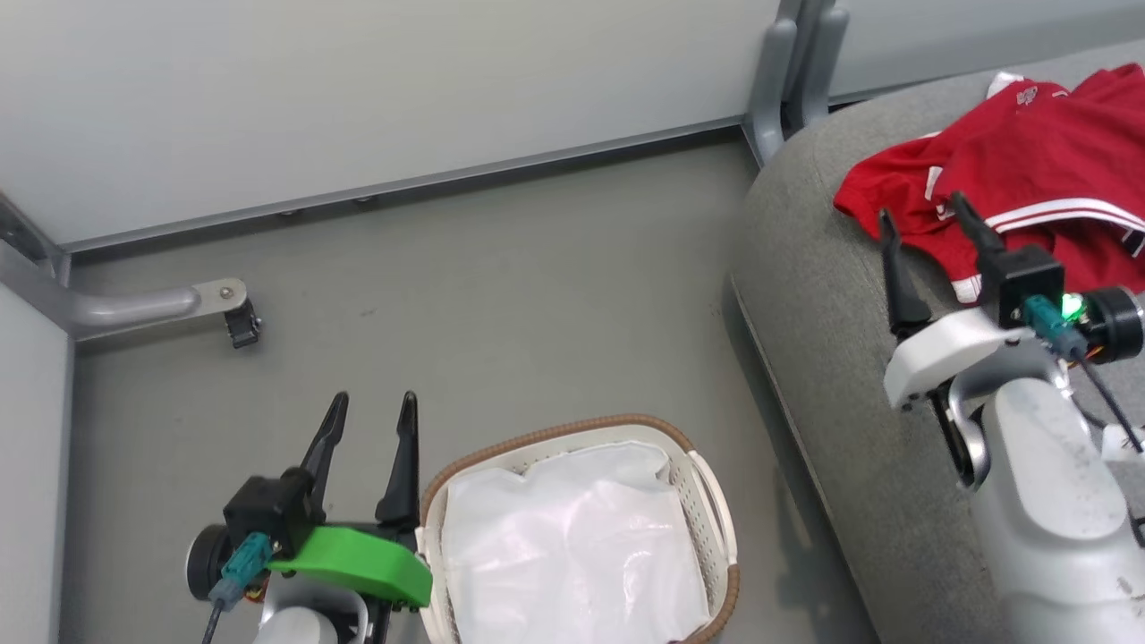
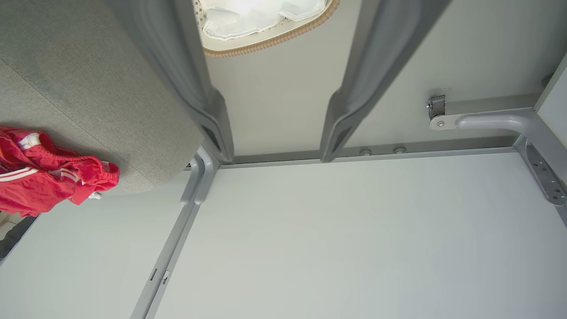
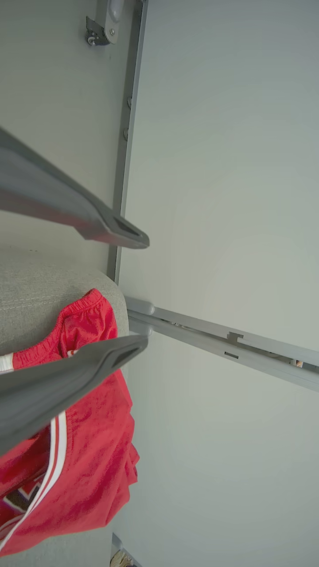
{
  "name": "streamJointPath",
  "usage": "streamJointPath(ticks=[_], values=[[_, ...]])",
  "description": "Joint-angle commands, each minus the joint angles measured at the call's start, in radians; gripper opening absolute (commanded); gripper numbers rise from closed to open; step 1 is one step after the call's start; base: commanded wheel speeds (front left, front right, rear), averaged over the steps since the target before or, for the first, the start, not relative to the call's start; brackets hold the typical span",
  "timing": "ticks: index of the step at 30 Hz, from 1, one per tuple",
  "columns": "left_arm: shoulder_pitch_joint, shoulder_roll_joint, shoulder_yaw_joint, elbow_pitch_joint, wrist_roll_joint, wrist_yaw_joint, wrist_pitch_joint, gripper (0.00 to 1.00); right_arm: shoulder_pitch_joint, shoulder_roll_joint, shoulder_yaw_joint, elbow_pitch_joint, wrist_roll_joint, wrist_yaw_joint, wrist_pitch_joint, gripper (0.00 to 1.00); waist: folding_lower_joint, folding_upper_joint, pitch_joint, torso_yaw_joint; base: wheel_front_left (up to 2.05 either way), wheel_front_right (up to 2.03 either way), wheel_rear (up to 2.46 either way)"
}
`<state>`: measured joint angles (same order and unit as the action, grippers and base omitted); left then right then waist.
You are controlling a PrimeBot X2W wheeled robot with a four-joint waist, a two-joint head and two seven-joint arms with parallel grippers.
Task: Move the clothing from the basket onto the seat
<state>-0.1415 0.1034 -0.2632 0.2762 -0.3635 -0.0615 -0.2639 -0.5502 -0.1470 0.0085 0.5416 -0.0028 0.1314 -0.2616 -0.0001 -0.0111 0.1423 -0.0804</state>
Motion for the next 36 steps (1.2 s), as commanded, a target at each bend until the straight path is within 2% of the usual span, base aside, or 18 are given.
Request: streamJointPath(ticks=[1, 8, 15, 21, 36], values=[[0.036, -0.007, 0.014, -0.001, 0.007, 0.005, -0.001, 1.0, 0.043, 0.014, -0.005, -0.02, -0.002, -0.001, -0.004, 1.0, 0.0001, 0.0111, -0.073, 0.062, 0.0, 0.0, 0.0], [0.148, -0.02, 0.099, -0.007, 0.025, 0.003, -0.001, 1.0, 0.201, 0.086, -0.024, -0.121, 0.013, -0.001, -0.005, 1.0, 0.0001, 0.0111, -0.129, 0.105, 0.0, 0.0, 0.0], [0.225, -0.035, 0.159, -0.022, 0.039, 0.001, -0.001, 1.0, 0.346, 0.092, -0.001, -0.207, 0.107, -0.001, -0.005, 1.0, 0.0001, 0.0111, -0.154, 0.138, 0.0, 0.0, 0.0], [0.268, -0.043, 0.18, -0.035, 0.047, -0.008, -0.001, 1.0, 0.449, 0.093, 0.024, -0.249, 0.129, -0.001, -0.005, 1.0, 0.0001, 0.0111, -0.166, 0.157, 0.0, 0.0, 0.0], [0.286, -0.051, 0.195, -0.024, 0.065, -0.025, -0.001, 1.0, 0.501, 0.094, 0.056, -0.27, 0.136, -0.001, -0.005, 1.0, 0.0001, 0.0111, -0.18, 0.147, 0.0, 0.0, 0.0]])
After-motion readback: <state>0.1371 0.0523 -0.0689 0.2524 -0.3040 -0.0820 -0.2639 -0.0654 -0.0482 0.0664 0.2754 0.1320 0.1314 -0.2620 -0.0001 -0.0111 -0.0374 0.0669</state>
